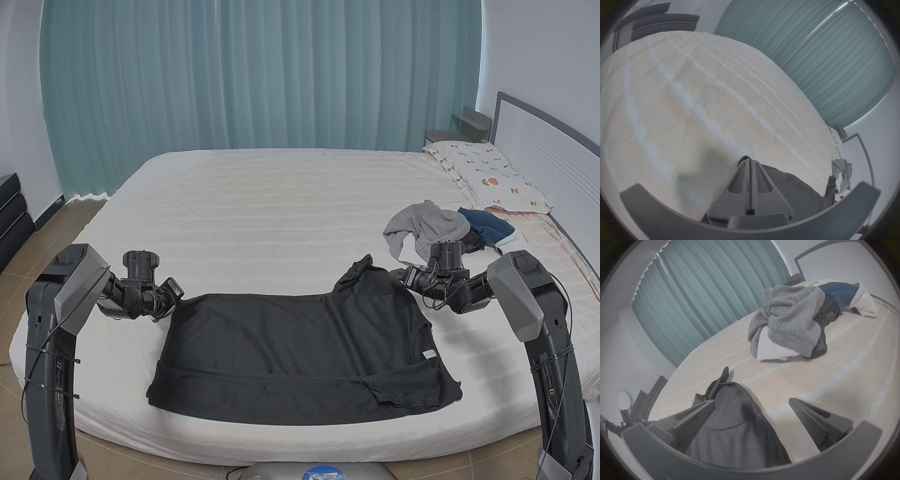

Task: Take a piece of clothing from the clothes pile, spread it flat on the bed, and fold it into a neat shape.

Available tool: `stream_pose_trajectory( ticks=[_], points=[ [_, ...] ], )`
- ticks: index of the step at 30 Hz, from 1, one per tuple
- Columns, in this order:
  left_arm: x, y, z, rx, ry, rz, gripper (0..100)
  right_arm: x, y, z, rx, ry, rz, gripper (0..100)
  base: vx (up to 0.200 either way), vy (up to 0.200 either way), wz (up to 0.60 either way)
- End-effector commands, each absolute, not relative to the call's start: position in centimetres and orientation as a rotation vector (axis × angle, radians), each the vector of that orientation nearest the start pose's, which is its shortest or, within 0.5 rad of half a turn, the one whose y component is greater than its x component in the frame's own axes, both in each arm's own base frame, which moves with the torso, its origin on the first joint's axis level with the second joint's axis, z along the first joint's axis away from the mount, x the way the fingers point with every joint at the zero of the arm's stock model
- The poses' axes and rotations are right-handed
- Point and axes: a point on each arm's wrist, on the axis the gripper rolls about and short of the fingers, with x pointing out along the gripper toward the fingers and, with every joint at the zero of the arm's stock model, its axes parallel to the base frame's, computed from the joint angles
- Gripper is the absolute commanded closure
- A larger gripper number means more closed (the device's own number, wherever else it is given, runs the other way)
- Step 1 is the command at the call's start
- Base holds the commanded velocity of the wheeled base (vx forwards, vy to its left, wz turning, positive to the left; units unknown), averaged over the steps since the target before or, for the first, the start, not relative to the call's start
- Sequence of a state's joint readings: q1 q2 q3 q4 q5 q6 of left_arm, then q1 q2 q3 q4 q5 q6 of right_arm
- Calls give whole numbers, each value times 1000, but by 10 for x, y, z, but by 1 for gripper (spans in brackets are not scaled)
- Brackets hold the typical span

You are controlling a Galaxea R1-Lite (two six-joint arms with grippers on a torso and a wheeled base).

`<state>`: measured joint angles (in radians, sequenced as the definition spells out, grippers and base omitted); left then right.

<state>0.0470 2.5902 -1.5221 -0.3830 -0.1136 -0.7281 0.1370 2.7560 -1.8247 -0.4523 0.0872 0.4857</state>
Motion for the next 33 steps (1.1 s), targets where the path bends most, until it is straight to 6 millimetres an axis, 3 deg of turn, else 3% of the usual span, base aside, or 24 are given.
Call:
stream_pose_trajectory(
  ticks=[1, 15, 16, 33],
  points=[
    [485, 21, -22, -754, 674, 187, 100, 534, 76, -42, 477, 519, 94, 0, 0, 0, 0],
    [485, 21, -22, -754, 674, 187, 100, 538, 84, -48, 479, 496, 77, 0, 0, 0, 0],
    [485, 21, -22, -754, 674, 187, 100, 538, 84, -48, 479, 494, 76, 100, 0, 0, 0],
    [485, 23, -22, -756, 671, 190, 100, 536, 78, -32, 480, 475, 51, 100, 0, 0, 0]
  ],
)
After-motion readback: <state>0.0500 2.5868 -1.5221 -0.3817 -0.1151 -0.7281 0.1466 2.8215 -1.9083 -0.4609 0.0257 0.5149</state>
